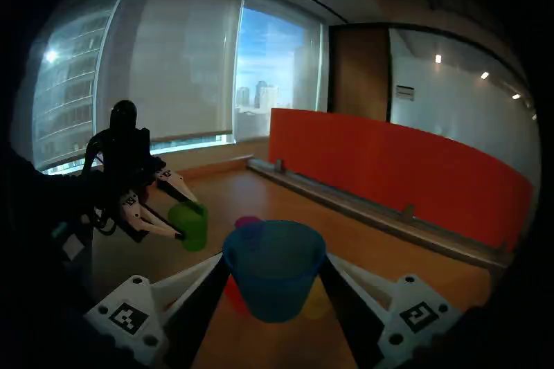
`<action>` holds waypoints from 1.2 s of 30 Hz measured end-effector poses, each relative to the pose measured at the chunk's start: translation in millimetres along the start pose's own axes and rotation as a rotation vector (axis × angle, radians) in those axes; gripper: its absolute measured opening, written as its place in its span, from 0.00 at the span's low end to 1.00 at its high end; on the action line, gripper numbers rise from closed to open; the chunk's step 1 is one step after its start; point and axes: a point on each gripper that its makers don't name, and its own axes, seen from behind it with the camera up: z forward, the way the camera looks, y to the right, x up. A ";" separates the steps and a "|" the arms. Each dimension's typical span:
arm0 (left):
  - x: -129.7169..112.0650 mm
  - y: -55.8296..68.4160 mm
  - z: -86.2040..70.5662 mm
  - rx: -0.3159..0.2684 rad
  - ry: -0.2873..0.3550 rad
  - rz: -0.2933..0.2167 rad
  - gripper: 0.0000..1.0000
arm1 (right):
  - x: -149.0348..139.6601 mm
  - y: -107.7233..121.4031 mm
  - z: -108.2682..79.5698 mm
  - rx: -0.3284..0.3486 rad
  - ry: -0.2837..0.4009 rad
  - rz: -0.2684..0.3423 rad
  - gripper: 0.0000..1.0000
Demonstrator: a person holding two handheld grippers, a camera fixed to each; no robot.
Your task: Pour water
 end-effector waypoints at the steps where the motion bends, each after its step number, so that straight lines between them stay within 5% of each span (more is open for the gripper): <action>1: -1.9 -0.2 0.6 -0.001 -0.004 0.000 0.88 | -3.0 0.4 0.3 0.001 -0.005 -0.001 0.90; 36: -59.0 1.0 14.7 -0.032 -0.146 0.000 0.87 | -95.3 -7.2 15.6 0.073 -0.207 0.021 0.91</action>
